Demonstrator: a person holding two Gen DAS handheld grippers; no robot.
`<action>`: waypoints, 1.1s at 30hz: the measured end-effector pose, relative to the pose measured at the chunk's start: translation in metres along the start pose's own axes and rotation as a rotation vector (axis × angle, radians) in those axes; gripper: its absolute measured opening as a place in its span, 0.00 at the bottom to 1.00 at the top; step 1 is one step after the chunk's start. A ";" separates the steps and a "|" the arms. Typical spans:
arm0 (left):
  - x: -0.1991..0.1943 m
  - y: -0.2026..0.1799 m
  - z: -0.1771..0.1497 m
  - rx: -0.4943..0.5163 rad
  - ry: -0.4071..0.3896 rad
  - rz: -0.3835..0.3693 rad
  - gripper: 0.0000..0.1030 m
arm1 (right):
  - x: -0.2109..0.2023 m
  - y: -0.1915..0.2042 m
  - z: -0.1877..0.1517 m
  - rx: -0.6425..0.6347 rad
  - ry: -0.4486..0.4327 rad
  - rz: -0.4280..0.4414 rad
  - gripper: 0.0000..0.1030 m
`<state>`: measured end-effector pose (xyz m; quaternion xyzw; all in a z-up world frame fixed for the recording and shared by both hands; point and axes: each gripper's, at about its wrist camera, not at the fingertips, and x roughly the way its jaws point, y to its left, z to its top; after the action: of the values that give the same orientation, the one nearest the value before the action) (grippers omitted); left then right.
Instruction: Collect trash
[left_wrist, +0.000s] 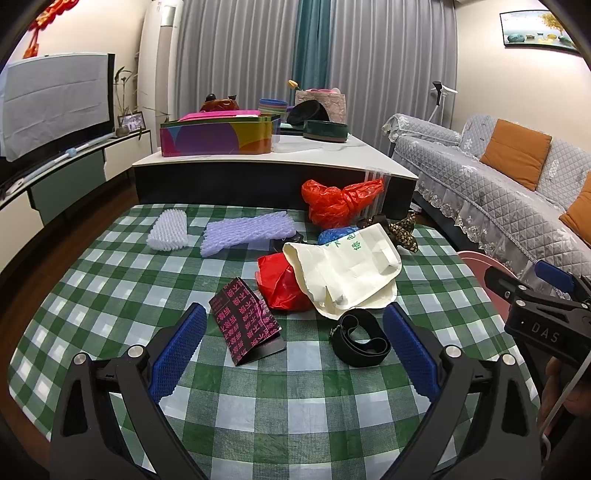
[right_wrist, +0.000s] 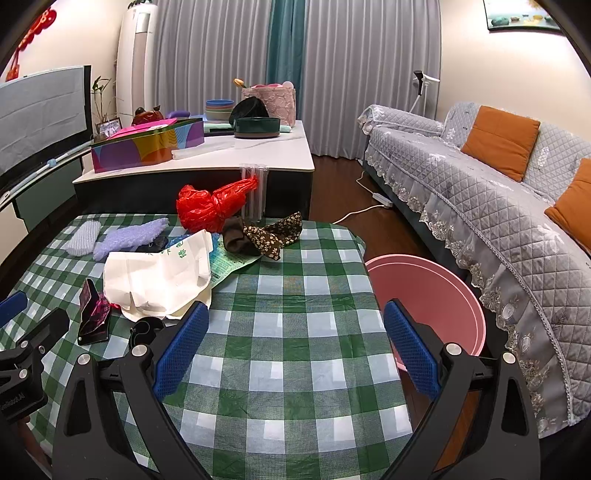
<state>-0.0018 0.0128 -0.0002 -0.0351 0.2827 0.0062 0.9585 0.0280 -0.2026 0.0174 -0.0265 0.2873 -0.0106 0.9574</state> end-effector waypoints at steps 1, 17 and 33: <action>0.000 0.000 0.000 0.000 0.000 0.000 0.90 | 0.000 0.000 0.000 0.000 0.000 0.000 0.91; 0.000 0.012 -0.001 -0.029 0.006 0.026 0.90 | 0.006 0.012 -0.004 0.002 0.029 0.104 0.72; 0.040 0.031 -0.003 -0.053 0.089 0.060 0.59 | 0.057 0.061 -0.019 0.002 0.179 0.309 0.51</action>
<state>0.0290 0.0430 -0.0266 -0.0520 0.3259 0.0408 0.9431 0.0652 -0.1441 -0.0330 0.0201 0.3719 0.1341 0.9183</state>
